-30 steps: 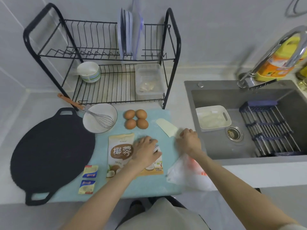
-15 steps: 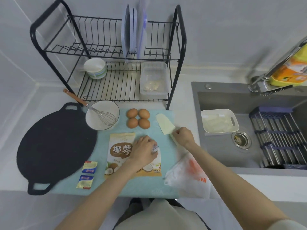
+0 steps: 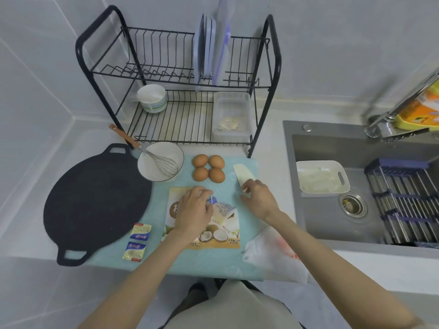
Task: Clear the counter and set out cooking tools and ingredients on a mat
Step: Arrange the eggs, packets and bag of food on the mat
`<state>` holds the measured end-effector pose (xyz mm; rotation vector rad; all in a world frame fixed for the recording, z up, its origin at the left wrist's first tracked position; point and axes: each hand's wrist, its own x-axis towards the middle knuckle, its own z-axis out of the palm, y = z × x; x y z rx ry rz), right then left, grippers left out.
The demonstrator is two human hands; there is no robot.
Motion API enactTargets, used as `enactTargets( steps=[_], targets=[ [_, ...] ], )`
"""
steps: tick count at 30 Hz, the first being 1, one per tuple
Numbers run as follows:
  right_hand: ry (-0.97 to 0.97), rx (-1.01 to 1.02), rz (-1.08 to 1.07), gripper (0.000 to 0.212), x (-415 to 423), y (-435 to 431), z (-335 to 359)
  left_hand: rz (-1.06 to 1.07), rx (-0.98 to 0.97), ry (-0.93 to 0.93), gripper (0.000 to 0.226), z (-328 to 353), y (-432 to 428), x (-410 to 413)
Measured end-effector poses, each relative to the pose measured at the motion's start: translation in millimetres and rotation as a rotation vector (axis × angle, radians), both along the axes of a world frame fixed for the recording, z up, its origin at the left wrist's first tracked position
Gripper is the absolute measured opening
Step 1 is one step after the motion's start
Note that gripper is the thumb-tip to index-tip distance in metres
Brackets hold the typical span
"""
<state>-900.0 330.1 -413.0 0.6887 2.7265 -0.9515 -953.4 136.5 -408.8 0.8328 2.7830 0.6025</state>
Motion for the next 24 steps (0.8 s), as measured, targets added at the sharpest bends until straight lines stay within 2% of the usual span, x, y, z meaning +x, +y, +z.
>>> enactTargets(
  steps=[4, 7, 10, 14, 24],
  targets=[
    [-0.082, -0.111, 0.197, 0.05, 4.8, -32.1, 2.0, 0.114, -0.094, -0.002, 0.051, -6.8, -32.1, 2.5],
    [-0.153, -0.077, 0.236, 0.057, 4.7, -50.9, -5.1, 0.142, -0.24, -0.158, 0.069, -12.0, -48.7, 5.7],
    [-0.164, -0.023, 0.174, 0.054, 3.9, -60.9, -10.0, 0.137, -0.257, -0.267, 0.082, -16.6, -52.0, 8.2],
    [-0.151, -0.035, 0.12, 0.046, 6.0, -65.4, -9.4, 0.163, -0.239, -0.302, 0.095, -21.6, -46.4, 11.1],
    [-0.141, -0.104, 0.076, 0.037, 16.2, -70.9, -4.1, 0.15, -0.186, -0.312, 0.098, -27.8, -58.9, 27.4]
  ],
)
